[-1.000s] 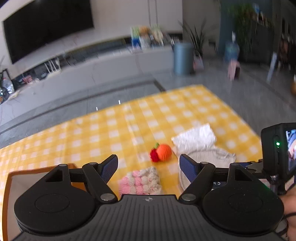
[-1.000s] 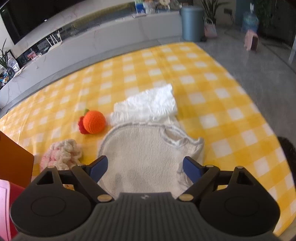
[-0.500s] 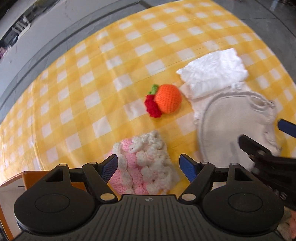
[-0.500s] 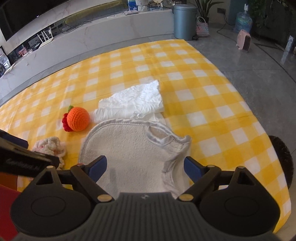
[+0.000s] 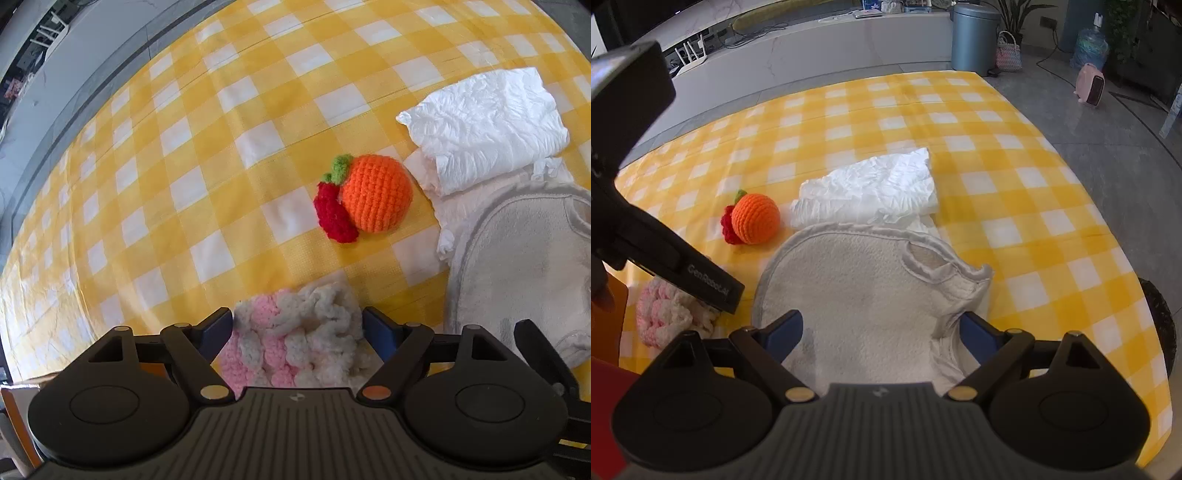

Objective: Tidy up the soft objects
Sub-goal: 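Lower the left tool onto the pink-and-white crochet piece and close it, then grasp the white terry bib with the right tool and lift it while the left tool holds the crochet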

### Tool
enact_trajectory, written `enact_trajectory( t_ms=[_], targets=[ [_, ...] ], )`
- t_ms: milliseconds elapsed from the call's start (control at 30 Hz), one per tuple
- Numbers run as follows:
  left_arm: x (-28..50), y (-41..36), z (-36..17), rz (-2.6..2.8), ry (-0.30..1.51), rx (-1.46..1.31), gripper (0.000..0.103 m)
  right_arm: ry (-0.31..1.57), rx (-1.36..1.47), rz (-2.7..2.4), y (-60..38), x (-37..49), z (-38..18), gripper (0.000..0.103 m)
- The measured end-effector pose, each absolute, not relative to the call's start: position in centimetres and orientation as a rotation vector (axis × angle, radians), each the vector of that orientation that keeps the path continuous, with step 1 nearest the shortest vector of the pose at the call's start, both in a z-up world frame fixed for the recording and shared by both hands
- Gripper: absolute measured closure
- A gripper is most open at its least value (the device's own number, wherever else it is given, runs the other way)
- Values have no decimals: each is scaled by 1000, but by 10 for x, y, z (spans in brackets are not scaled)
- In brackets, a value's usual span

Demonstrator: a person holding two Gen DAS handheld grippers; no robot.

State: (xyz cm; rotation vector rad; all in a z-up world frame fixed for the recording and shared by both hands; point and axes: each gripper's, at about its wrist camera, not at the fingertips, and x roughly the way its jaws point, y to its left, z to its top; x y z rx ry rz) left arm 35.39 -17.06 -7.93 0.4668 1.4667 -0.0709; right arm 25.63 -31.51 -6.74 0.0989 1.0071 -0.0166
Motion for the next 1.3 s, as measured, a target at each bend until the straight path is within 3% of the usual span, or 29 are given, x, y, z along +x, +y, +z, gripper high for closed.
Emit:
enact_trajectory(
  t_ms=[100, 333, 433, 667, 800, 967, 1100, 1167, 1233, 1300],
  targets=[
    [353, -169, -80, -80, 1460, 464, 11, 1005, 124, -17, -318, 256, -66, 13],
    [347, -165, -77, -114, 1425, 416, 32, 992, 112, -13, -313, 255, -66, 12],
    [345, -170, -76, -128, 1396, 445, 40, 965, 128, 12, -310, 254, -63, 6],
    [342, -175, -75, -128, 1383, 467, 40, 1014, -15, -58, -291, 266, -90, 3],
    [343, -175, -74, -129, 1382, 464, 40, 1021, 38, -24, -296, 268, -95, 4],
    [341, -176, -73, -129, 1381, 467, 40, 1003, 38, 18, -304, 263, -86, 37],
    [340, -176, -74, -127, 1380, 463, 40, 992, 45, 24, -311, 259, -84, 55],
    [341, -175, -75, -127, 1380, 461, 40, 992, 58, 41, -314, 258, -82, 74],
    [341, -175, -75, -127, 1380, 463, 40, 995, 66, 45, -317, 258, -80, 85],
    [342, -175, -75, -128, 1380, 464, 40, 999, 82, 57, -321, 256, -76, 90]
  ],
)
